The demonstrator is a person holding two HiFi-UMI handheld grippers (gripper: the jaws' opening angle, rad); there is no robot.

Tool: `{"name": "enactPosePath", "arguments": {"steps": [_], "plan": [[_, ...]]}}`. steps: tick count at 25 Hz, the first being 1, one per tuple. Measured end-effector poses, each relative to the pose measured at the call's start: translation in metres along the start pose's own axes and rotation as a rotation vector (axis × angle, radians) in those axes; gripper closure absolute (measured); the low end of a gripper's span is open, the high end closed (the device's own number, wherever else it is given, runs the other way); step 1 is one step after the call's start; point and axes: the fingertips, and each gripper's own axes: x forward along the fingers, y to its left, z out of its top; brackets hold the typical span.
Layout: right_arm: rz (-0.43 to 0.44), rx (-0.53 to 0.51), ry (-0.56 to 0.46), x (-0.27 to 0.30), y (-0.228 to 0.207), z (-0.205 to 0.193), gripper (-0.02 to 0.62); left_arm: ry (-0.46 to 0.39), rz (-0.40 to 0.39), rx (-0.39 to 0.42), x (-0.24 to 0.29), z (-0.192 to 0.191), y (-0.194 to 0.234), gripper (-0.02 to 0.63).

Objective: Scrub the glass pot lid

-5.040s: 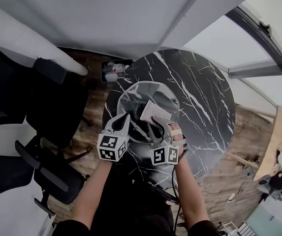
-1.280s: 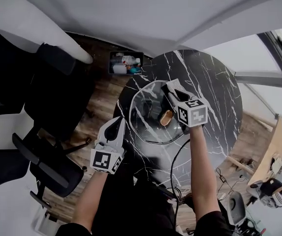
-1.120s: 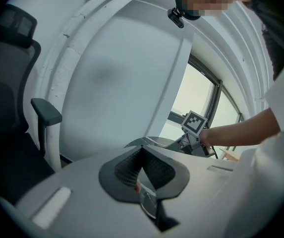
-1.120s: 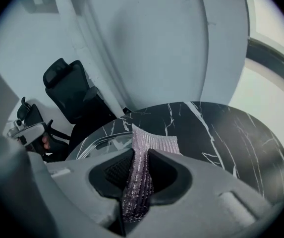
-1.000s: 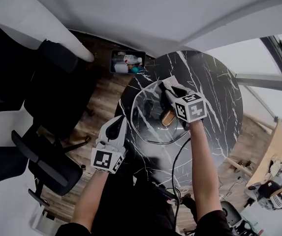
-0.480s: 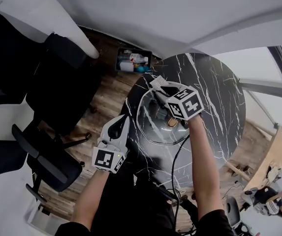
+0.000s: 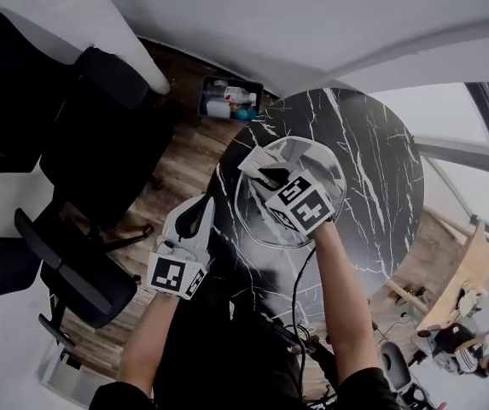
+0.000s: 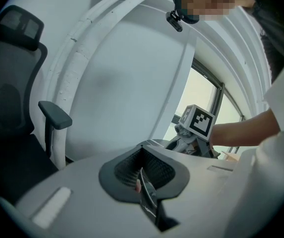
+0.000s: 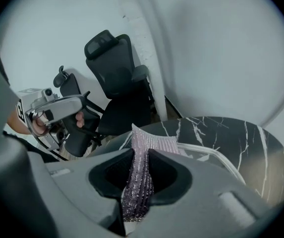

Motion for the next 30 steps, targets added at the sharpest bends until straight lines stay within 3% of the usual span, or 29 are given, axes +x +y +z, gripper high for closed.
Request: {"name": "enactPosePath", "arguments": {"steps": [5,14,26,30], "plan": [[0.026,-0.063,-0.001,0.003,0.034,-0.011,0.509,-0.002,0.001,0.006,-0.001,-0.002,-0.005,0.604],[0.03,-0.296,0.053,0.02,0.096,-0.05,0.509,-0.01,0.023,0.01,-0.011,-0.009,-0.017,0.604],[0.065,-0.371,0.066,0.005,0.129,-0.13,0.509,-0.016,0.012,0.031,-0.029,-0.017,-0.058,0.604],[0.086,-0.334,0.059,-0.009,0.129,-0.157,0.509,-0.016,-0.006,0.053,-0.033,-0.014,-0.081,0.604]]}}
